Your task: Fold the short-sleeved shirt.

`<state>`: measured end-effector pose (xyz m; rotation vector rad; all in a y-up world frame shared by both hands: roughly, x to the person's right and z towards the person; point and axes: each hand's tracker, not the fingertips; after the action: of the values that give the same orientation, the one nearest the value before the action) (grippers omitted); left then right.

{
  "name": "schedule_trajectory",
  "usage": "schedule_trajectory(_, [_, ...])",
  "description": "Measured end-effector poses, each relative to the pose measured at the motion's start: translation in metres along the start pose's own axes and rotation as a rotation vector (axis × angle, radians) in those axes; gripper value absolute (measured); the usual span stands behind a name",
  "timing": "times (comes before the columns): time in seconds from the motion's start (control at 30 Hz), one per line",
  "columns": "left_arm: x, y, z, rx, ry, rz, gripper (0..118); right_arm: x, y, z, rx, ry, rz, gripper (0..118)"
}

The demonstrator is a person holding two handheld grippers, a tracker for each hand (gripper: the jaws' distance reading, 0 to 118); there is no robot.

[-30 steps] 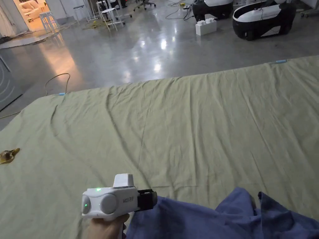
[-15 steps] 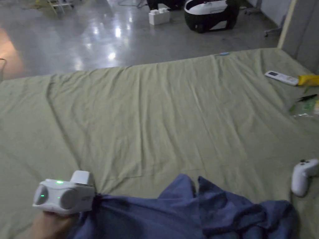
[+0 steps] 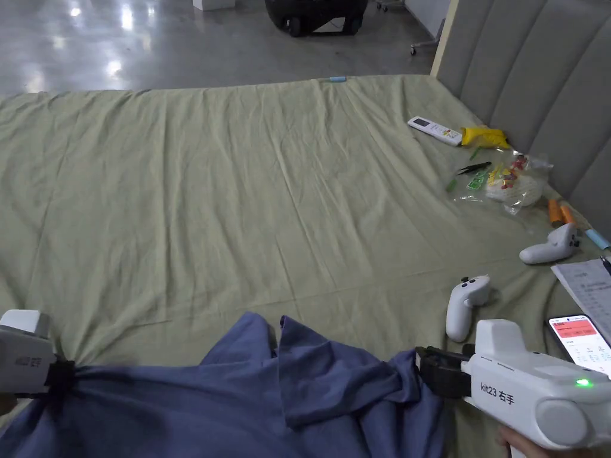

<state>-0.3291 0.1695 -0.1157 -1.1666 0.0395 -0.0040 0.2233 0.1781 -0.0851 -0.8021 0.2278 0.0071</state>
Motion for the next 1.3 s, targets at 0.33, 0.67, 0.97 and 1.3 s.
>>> schedule_trajectory(0.33, [-0.012, -0.029, 0.036, 0.215, -0.046, 0.13, 7, -0.007, -0.006, 0.014, 0.022, -0.017, -0.013, 5])
schedule_trajectory(0.67, [-0.049, -0.093, 0.241, 0.64, -0.188, 0.205, 7, -0.035, 0.041, 0.167, 0.374, 0.077, 0.0, 5])
schedule_trajectory(0.97, [-0.072, -0.117, 0.428, 0.96, -0.025, 0.164, 7, -0.076, 0.131, 0.269, 0.676, 0.063, 0.066, 4])
schedule_trajectory(1.3, [-0.094, -0.112, 0.524, 1.14, 0.075, 0.247, 7, -0.085, 0.234, 0.326, 0.831, 0.11, 0.003, 4])
